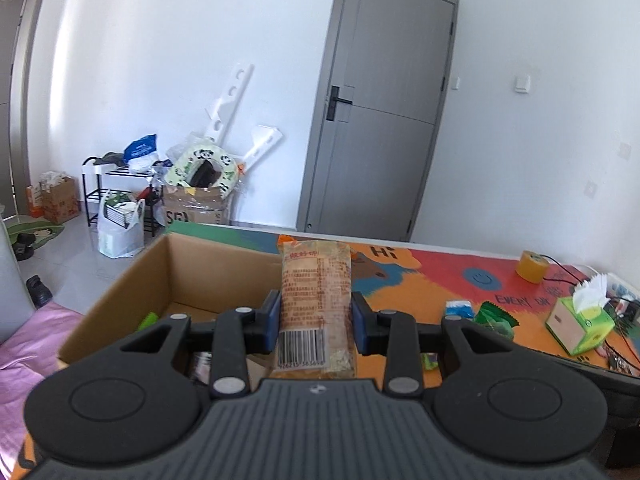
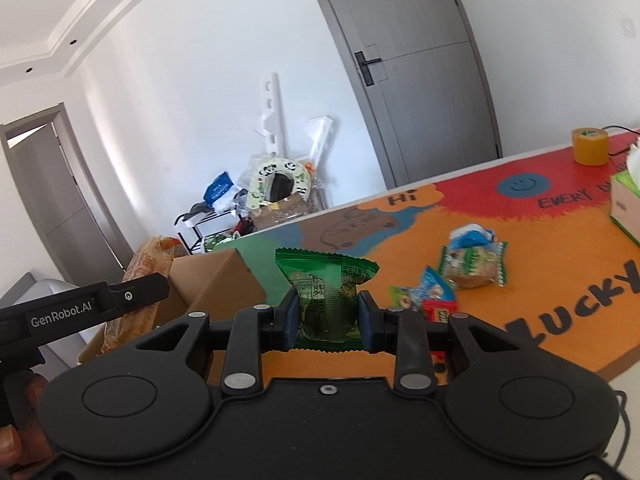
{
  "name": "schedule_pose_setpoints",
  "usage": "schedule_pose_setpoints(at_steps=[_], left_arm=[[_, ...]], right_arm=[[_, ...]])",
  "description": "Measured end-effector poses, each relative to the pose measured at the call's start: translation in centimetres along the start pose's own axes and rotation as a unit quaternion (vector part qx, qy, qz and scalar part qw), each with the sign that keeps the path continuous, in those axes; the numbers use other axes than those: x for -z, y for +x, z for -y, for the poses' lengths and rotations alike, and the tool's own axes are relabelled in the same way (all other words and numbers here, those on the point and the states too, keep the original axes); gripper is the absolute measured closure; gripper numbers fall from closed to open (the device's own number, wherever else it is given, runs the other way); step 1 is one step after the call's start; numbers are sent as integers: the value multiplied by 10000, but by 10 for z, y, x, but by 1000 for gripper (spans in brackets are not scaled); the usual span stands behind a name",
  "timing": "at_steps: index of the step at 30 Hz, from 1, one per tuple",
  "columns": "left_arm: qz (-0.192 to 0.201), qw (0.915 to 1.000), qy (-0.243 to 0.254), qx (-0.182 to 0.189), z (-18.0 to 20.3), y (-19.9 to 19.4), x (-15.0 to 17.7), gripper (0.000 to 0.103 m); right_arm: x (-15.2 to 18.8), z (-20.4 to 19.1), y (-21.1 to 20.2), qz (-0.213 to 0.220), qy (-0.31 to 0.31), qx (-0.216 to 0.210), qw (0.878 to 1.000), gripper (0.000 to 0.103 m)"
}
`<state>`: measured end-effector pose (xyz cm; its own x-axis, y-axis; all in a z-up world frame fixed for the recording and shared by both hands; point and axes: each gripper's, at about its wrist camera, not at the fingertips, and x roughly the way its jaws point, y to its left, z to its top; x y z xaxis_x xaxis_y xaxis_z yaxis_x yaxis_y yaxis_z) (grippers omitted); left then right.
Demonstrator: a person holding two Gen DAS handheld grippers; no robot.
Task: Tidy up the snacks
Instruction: 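Carry biscuit bag with left gripper while right gripper carries green packet to box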
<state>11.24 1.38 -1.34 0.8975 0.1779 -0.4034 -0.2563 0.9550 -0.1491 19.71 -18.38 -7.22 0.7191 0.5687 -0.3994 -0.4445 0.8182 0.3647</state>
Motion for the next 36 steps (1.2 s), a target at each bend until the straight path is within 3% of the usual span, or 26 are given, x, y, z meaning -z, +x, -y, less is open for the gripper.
schedule_pose_setpoints(at_steps=[12, 23, 36], left_arm=[[85, 9991, -255, -321, -41, -2, -14, 69], [-68, 9968, -533, -584, -85, 15, -16, 69], [-287, 9959, -671, -531, -111, 45, -15, 66]], right_arm=[[-8, -38, 14, 2, -249, -316, 9992, 72], [-11, -72, 42, -189, -475, -460, 9976, 72], [-11, -100, 70, -355, -609, -437, 9966, 72]])
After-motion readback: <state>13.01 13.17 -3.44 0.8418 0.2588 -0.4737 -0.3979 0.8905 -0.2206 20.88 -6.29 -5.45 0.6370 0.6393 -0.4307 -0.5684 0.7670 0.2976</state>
